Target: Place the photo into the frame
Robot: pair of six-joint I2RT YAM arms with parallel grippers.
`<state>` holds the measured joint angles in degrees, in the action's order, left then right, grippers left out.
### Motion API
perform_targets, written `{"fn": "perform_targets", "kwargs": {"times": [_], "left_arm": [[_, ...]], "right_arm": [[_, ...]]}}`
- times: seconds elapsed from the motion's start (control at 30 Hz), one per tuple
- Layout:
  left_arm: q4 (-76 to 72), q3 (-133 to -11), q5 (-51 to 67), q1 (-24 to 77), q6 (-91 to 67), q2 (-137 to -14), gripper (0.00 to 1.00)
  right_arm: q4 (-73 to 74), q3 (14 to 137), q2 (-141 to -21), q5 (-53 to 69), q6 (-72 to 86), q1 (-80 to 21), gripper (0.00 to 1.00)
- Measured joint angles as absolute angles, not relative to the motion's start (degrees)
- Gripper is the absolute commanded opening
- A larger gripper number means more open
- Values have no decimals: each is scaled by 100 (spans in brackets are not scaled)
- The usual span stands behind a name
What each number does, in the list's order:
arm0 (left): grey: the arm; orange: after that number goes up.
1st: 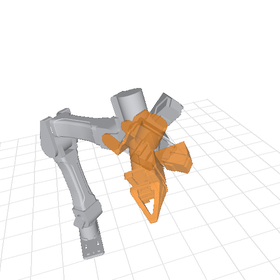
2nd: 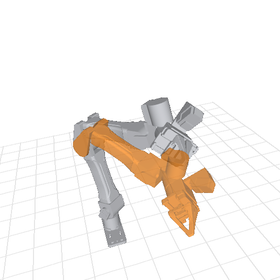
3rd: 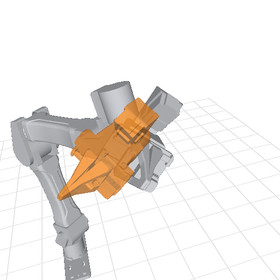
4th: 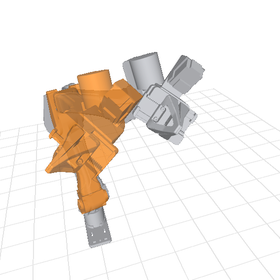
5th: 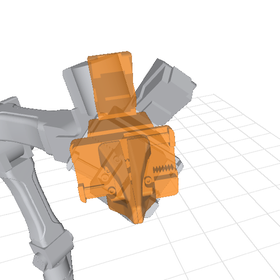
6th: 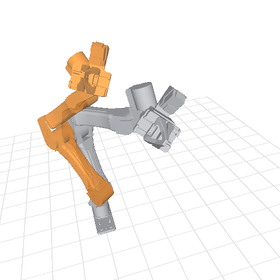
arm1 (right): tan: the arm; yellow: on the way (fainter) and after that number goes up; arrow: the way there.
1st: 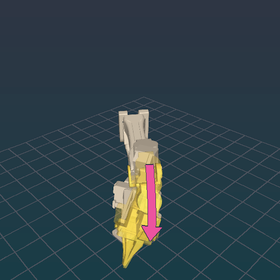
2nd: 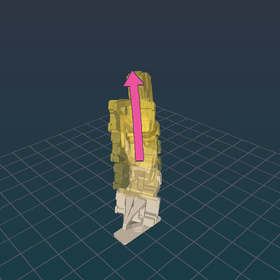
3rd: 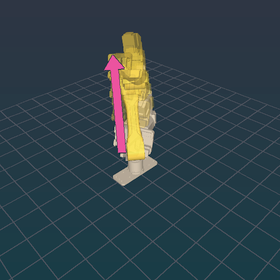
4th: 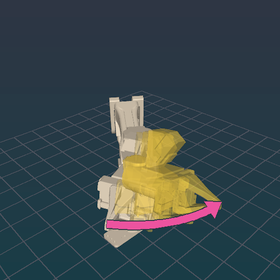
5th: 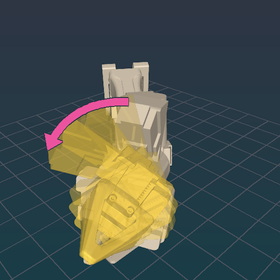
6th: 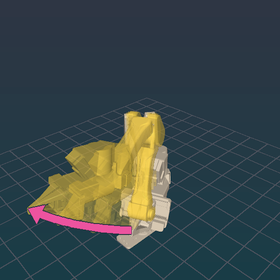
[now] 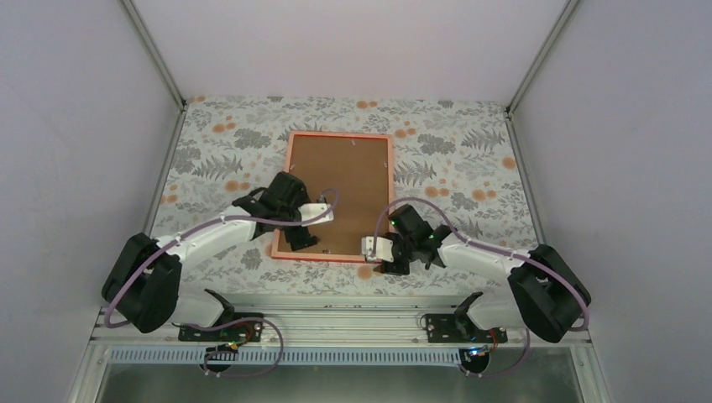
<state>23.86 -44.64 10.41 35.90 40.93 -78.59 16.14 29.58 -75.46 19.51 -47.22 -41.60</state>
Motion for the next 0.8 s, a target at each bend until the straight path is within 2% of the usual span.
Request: {"fn": "perform_targets", "kwargs": {"times": [0.13,0.27,0.5,0.7,0.8], "left_arm": [[2440,-4635,1374,3129,3905,-7828,100],[2263,-4974,1365,2724,3439,-7808,100],[1846,-5454,718,2217,2110,-7747,100],[2025,-6425,1347,961,1297,-8790,100],[2255,-6810,1520,681,1164,-9500,100]], "right_arm": [[2147,3441,-7413,2128,-4416,-4156,78],[2224,4182,-7415,2340,-3964,-4112,85],[1925,5433,-8499,2375,-3470,-3903,87],[1730,7140,-10418,2333,-3304,-3776,90],[1747,7942,-11273,2285,-3280,-3715,90]]}}
